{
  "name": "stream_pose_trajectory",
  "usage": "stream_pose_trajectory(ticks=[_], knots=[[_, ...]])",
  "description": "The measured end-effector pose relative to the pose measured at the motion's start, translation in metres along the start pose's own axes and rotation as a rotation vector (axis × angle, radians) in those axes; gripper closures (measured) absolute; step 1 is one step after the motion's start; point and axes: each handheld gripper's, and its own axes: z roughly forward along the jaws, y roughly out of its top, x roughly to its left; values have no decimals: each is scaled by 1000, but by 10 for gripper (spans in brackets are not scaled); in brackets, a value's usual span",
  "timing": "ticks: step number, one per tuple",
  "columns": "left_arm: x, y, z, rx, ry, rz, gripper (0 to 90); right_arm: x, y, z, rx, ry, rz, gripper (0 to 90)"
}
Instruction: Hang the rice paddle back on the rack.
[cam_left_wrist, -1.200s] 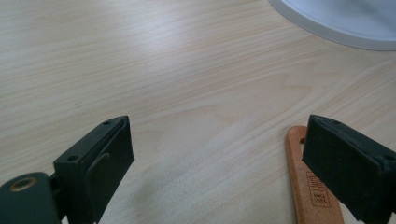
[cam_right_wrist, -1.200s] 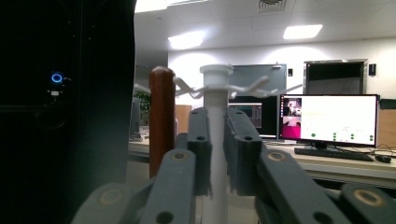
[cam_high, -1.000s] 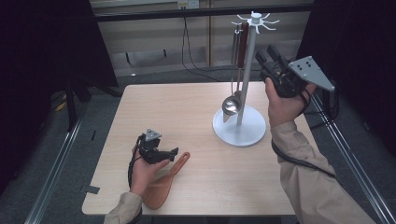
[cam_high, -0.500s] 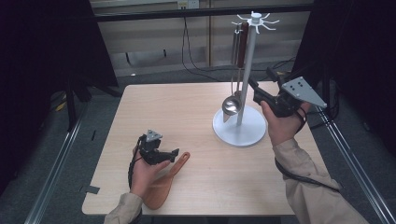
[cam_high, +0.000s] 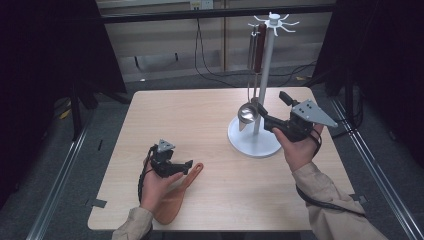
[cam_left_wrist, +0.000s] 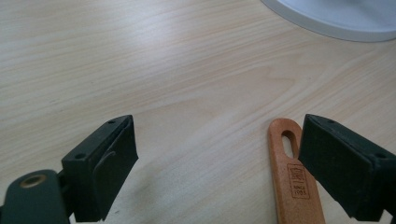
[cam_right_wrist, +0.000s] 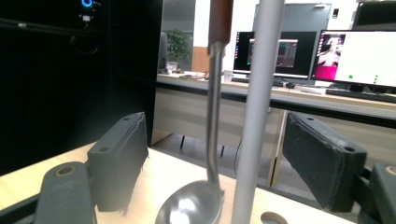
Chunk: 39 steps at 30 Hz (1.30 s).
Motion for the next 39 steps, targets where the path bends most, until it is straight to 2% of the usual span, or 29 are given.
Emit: stream_pose_trajectory(ticks=[10, 12, 16, 22, 27, 33, 35, 39], knots=[[-4, -1, 1, 30, -33, -1, 147, 4, -23, -6, 61, 36, 10, 171], [-6, -2, 3, 49, -44, 8, 173, 4, -30, -8, 73, 39, 14, 163], [-8, -1, 3, 68, -33, 27, 212, 4, -35, -10, 88, 44, 18, 151], [-11, 0, 4, 111, -50, 25, 300, 6, -46, -12, 133, 65, 13, 128], [-12, 0, 3, 149, -46, 46, 355, 7, -48, -13, 138, 72, 22, 126], [-14, 2, 4, 167, -55, 9, 376, 9, -51, -13, 147, 81, 17, 125], [-15, 2, 4, 164, -57, 10, 389, 9, -51, -13, 152, 80, 16, 126], [-17, 3, 4, 191, -68, 27, 419, 9, -51, -13, 156, 84, 19, 126]])
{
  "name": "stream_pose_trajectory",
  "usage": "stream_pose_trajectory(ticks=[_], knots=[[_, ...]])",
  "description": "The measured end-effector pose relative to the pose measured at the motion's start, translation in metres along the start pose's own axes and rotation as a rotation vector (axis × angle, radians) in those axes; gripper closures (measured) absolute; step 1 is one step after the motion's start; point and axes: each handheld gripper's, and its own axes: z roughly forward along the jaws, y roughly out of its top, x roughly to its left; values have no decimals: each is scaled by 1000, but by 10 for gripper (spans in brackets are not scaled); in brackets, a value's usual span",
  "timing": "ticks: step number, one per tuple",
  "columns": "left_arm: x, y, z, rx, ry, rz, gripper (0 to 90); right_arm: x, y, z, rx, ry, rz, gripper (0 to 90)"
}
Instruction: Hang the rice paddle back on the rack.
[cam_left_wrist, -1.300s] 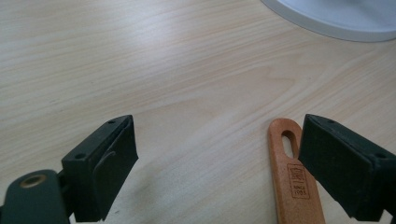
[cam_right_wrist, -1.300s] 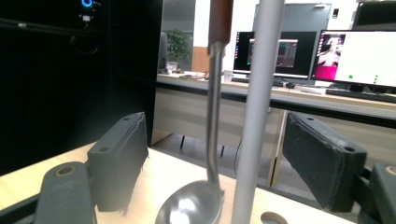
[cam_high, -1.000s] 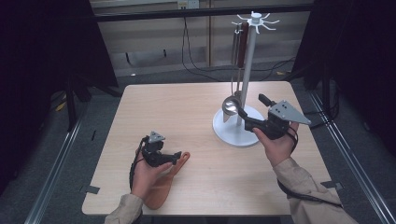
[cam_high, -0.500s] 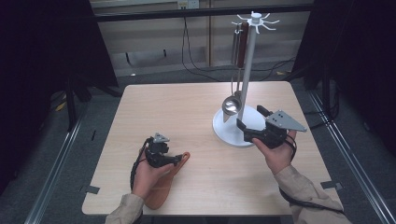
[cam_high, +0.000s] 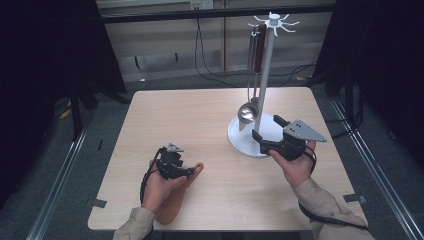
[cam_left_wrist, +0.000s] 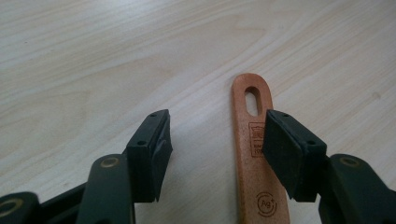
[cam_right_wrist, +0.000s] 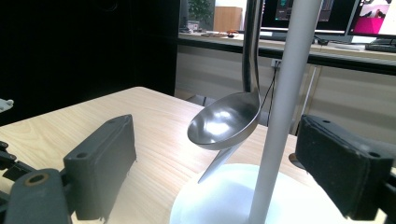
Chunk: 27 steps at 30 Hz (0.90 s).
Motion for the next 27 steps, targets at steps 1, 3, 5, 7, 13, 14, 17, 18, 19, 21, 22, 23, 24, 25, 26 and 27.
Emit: stream_pose_trajectory(ticks=[1, 3, 5, 7, 13, 14, 17, 18, 19, 21, 22, 23, 24, 25, 26, 27], knots=[[0, 0, 0, 7, 5, 3, 420, 0, 0, 0, 1, 1, -1, 126], [-1, 0, 1, 4, -1, -7, 421, 1, 0, 0, 3, 5, 1, 127], [-3, 2, 3, 12, -7, -4, 429, 2, 0, 0, 3, 3, -9, 127], [-3, 4, 4, 29, -18, -1, 439, 2, -1, -1, 6, 9, -8, 127], [-7, 8, 8, 47, -30, 6, 454, 0, -2, -3, 12, 6, -5, 122], [-7, 8, 9, 47, -28, 12, 456, 0, -3, -3, 14, 5, -7, 121], [-8, 10, 10, 56, -27, 14, 464, 0, -4, -4, 22, 4, -11, 118], [-10, 11, 12, 73, -29, 17, 469, 0, -6, -5, 30, 1, -12, 116], [-10, 11, 13, 77, -28, 20, 471, 0, -7, -5, 33, 3, -6, 113], [-11, 13, 14, 80, -28, 21, 478, 0, -9, -6, 39, -2, -9, 113], [-12, 14, 15, 84, -29, 12, 487, 0, -10, -7, 41, -3, -13, 112], [-12, 15, 15, 93, -28, 26, 500, 0, -11, -7, 47, 0, -3, 109], [-13, 16, 15, 97, -25, 30, 512, -1, -12, -8, 49, -3, -5, 108], [-13, 16, 15, 97, -25, 30, 525, -1, -12, -8, 49, -3, -5, 108], [-14, 17, 15, 107, -24, 43, 544, -1, -14, -8, 56, 0, -4, 98], [-16, 19, 15, 135, -11, 77, 566, -1, -15, -9, 62, 7, -4, 95]])
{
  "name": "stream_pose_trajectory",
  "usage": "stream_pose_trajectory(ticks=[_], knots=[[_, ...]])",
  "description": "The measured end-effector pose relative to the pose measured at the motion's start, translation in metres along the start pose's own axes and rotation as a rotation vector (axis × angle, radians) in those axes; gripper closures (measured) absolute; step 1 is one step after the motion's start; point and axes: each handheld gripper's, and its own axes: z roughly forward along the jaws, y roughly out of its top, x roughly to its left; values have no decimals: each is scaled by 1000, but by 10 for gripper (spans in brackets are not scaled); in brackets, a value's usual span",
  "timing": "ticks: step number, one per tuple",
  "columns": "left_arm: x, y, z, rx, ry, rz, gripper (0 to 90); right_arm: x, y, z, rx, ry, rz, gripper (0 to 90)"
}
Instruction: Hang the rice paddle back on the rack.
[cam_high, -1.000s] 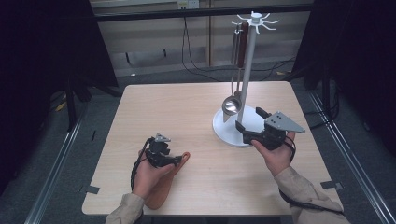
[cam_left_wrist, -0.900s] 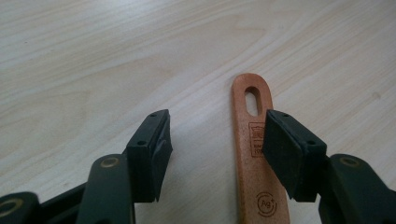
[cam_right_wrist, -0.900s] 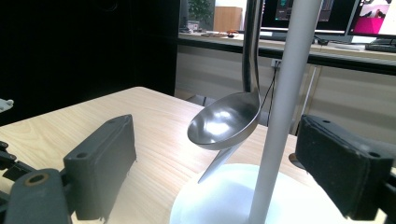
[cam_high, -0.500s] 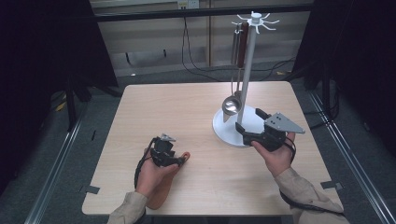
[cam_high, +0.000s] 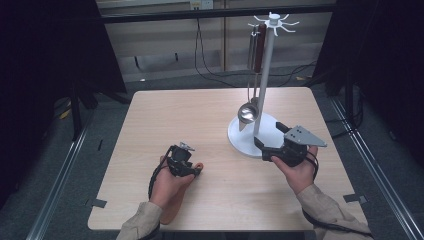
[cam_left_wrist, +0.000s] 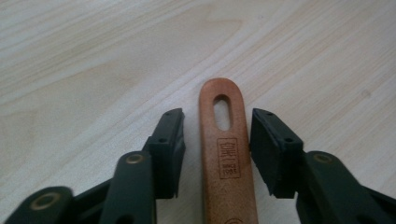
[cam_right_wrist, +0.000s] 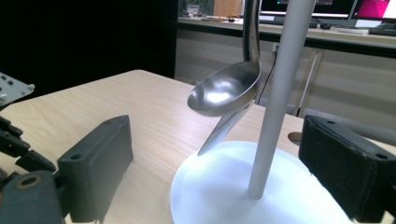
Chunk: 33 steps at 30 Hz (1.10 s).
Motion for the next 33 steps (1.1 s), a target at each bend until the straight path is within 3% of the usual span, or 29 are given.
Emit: stream_pose_trajectory(ticks=[2, 6, 14, 23, 28, 30, 31, 32, 33], knots=[[-2, 1, 1, 6, 3, 0, 588, 1, -2, 0, 10, 3, 1, 91], [-9, 7, 1, 57, 52, 27, 634, 1, -5, -1, 16, 1, 0, 88], [-11, 12, 2, 96, 68, 6, 654, 2, -7, -4, 23, 2, -1, 84], [-12, 13, 4, 76, 63, 23, 658, 5, -8, -4, 35, 15, -10, 79], [-13, 16, 2, 19, 57, 27, 658, 6, -9, -3, 34, 29, -6, 79], [-14, 18, -3, -45, 56, 29, 658, 6, -12, -2, 44, 28, -3, 79], [-16, 22, -10, -99, 54, 23, 658, 7, -12, -1, 44, 34, -3, 79], [-16, 22, -10, -99, 54, 23, 658, 7, -12, -1, 44, 34, -3, 79], [-18, 24, -14, -134, 55, 16, 658, 7, -12, 0, 49, 38, -1, 78]])
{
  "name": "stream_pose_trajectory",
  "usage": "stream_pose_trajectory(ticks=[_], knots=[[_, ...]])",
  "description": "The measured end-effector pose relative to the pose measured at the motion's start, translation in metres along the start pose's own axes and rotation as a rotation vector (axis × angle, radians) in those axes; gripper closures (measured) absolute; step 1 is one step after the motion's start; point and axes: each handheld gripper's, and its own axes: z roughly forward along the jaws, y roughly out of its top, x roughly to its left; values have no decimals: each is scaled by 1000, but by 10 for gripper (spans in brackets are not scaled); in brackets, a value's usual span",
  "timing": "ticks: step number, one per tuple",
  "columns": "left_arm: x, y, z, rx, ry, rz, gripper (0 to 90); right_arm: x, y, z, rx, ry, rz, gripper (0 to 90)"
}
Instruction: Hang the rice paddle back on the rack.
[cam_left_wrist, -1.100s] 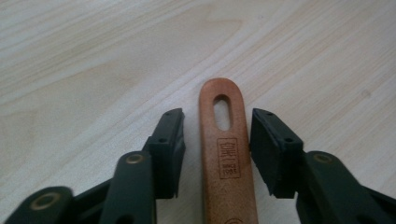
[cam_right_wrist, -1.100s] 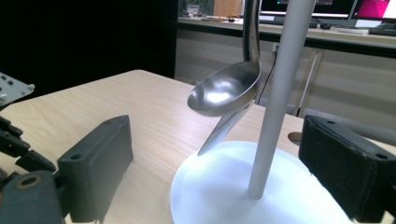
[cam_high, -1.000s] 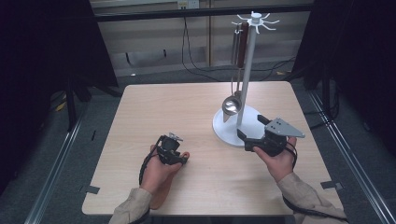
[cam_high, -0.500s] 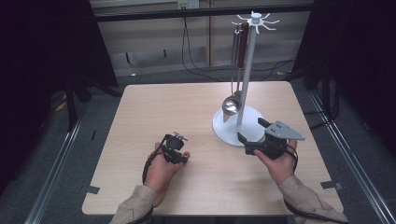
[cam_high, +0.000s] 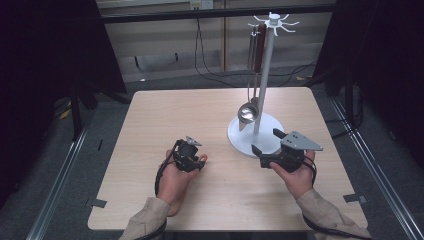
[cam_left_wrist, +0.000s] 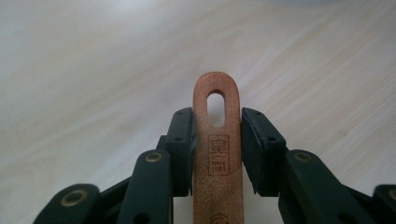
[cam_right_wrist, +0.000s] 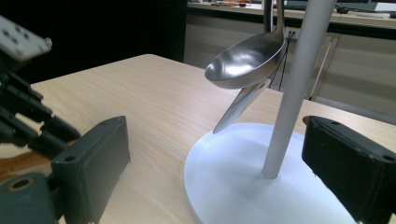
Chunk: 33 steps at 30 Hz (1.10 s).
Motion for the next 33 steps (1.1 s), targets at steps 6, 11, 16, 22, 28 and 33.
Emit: stream_pose_trajectory(ticks=[6, 11, 16, 22, 28, 33], knots=[[-10, 15, -19, -155, -12, -2, 659, 6, 1, 4, 2, 16, -1, 79], [-14, 19, -27, -247, -27, 31, 659, 12, 1, 8, 1, 38, -12, 79], [-18, 22, -36, -319, -53, 12, 659, 17, 0, 13, 11, 52, -17, 80], [-25, 26, -44, -402, -84, 16, 659, 21, 2, 17, 6, 72, -19, 82], [-33, 29, -51, -497, -77, 18, 659, 27, 3, 19, -16, 103, -32, 92], [-37, 31, -56, -535, -73, 10, 659, 28, 3, 20, -14, 114, -37, 89]])
